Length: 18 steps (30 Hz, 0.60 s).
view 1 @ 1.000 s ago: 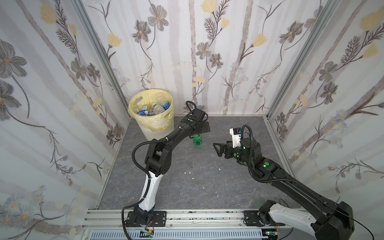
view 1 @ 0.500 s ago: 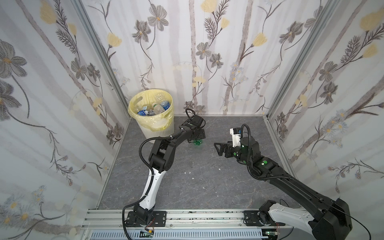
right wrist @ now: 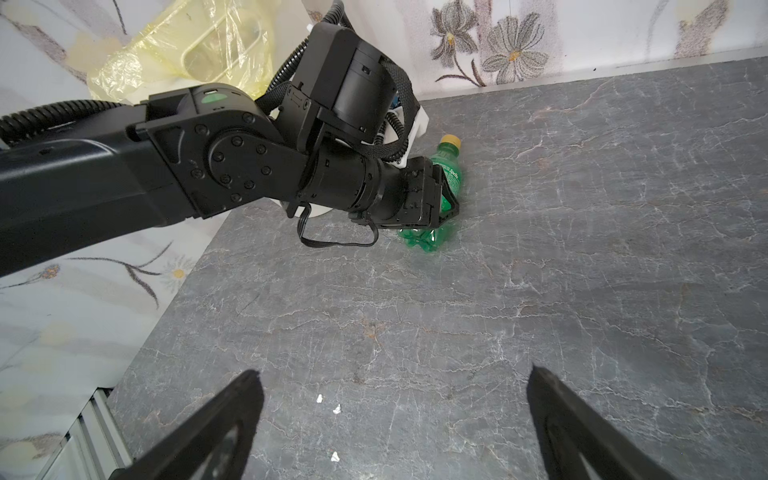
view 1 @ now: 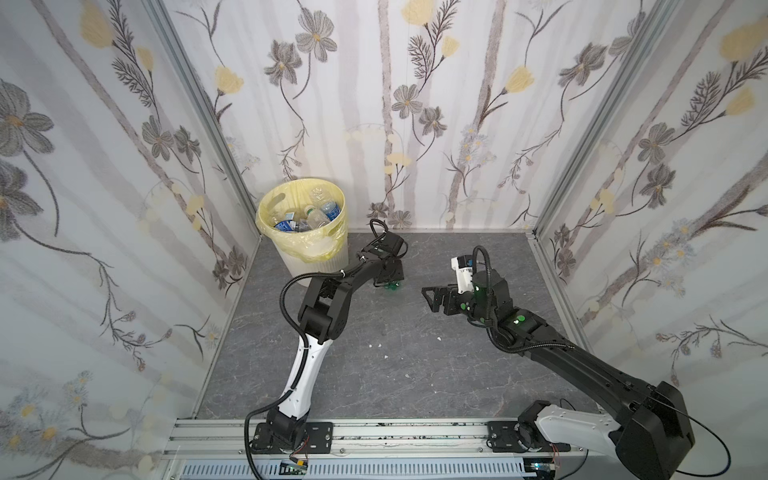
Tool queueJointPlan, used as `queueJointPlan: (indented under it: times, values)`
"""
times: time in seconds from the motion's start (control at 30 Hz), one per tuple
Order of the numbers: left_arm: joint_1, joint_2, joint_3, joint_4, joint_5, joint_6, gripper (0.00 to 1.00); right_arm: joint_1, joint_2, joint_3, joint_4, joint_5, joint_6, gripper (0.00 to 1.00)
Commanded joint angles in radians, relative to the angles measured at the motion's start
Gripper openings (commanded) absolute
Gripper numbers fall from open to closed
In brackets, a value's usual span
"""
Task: Throw the plastic bottles in the bin
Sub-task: 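Close the left gripper on the green soda bottle and lift it, then carry the green soda bottle over the bin with the left gripper and release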
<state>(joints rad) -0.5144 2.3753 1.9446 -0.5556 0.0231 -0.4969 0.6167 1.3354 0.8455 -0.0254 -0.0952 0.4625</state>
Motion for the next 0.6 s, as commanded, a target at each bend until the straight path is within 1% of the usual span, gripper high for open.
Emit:
queueJointPlan:
  times: [0.0, 0.13, 0.3, 0.57]
  values:
    - [0.001, -0.022, -0.001, 0.002, 0.023, 0.015, 0.53, 0.001, 0.010, 0.015, 0.046, -0.013, 0.002, 1.00]
    - [-0.002, -0.100, -0.011, 0.000, 0.042, 0.022, 0.52, 0.000, 0.004, 0.021, 0.044, -0.019, 0.002, 1.00]
    - [-0.001, -0.234, -0.028, -0.011, 0.054, 0.038, 0.52, 0.000, -0.015, 0.028, 0.046, -0.026, 0.000, 1.00]
    - [0.000, -0.404, -0.005, -0.110, 0.059, 0.062, 0.52, 0.013, -0.033, 0.111, 0.008, -0.006, -0.044, 1.00]
